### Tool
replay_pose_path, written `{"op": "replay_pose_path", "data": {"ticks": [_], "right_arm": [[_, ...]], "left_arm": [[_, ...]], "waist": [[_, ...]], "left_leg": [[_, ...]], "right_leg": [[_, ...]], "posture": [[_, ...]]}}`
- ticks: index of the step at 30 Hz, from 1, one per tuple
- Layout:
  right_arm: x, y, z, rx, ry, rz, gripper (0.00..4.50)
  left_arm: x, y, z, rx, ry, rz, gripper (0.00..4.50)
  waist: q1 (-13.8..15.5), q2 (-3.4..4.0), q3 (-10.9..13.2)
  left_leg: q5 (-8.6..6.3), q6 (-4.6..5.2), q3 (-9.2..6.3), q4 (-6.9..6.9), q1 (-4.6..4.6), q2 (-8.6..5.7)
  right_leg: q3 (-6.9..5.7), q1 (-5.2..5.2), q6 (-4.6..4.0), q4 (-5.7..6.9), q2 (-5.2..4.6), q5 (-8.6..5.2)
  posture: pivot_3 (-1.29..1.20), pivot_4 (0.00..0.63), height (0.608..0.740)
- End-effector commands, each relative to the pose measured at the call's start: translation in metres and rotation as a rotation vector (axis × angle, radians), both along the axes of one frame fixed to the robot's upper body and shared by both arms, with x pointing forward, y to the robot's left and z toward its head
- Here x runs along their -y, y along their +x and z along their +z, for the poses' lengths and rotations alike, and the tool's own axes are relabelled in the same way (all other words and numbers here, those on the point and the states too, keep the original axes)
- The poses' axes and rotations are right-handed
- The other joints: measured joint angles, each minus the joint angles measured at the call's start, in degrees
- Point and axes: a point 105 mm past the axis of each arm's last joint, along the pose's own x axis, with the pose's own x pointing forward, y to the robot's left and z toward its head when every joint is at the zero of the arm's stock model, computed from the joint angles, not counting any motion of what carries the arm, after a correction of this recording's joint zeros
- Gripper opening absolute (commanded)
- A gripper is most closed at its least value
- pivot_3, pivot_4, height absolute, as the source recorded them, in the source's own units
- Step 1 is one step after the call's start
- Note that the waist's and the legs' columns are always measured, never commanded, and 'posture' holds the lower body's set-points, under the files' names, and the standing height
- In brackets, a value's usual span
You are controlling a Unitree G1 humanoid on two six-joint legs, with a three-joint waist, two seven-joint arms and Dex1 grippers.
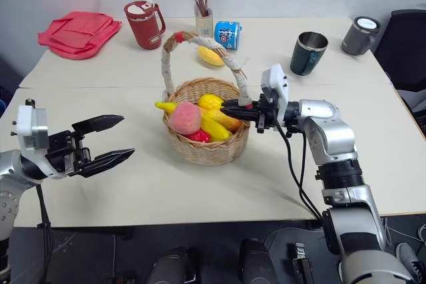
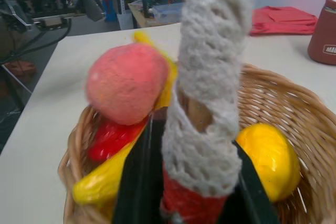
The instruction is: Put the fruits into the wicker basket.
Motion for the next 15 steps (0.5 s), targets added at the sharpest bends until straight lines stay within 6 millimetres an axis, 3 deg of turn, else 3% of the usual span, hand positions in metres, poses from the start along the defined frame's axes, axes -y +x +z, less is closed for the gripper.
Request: {"op": "replay_pose_path", "data": {"ticks": [1,7,11,15], "right_arm": [[0.026,-0.025,0.035,0.079,0.141,-0.056,0.11],[0.090,-0.044,0.046,0.125,0.215,-0.371,0.11],[0.131,-0.048,0.039,0.147,0.194,-0.567,0.11],[0.182,-0.037,0.025,0.204,0.154,-0.796,0.11]], "left_arm": [[0.007,0.003,0.004,0.046,0.004,-0.014,4.50],[0.017,0.010,-0.002,0.033,-0.035,-0.045,4.50],[0.020,0.017,-0.003,0.030,-0.036,-0.072,4.50],[0.019,0.030,0.000,0.046,-0.019,-0.102,4.50]], "waist": [[0.2,0.00,0.0],[0.3,0.00,0.0],[0.2,0.00,0.0],[-0.1,0.00,0.0]], "left_leg": [[0.00,0.00,0.00,0.00,-0.04,-0.01],[0.00,0.01,-0.01,0.00,-0.03,-0.04],[0.04,0.01,0.04,0.02,0.02,-0.04],[0.13,-0.04,0.16,-0.02,0.16,-0.03]], "right_leg": [[-0.01,-0.01,0.00,-0.02,-0.01,0.00],[0.01,0.00,0.03,-0.08,-0.02,0.02],[0.01,0.03,0.03,-0.16,0.00,0.02],[0.05,0.06,0.04,-0.18,0.03,0.02]], "posture": [[0.00,0.150,0.740],[0.00,0.150,0.740],[0.00,0.150,0.740],[0.00,0.150,0.740]]}}
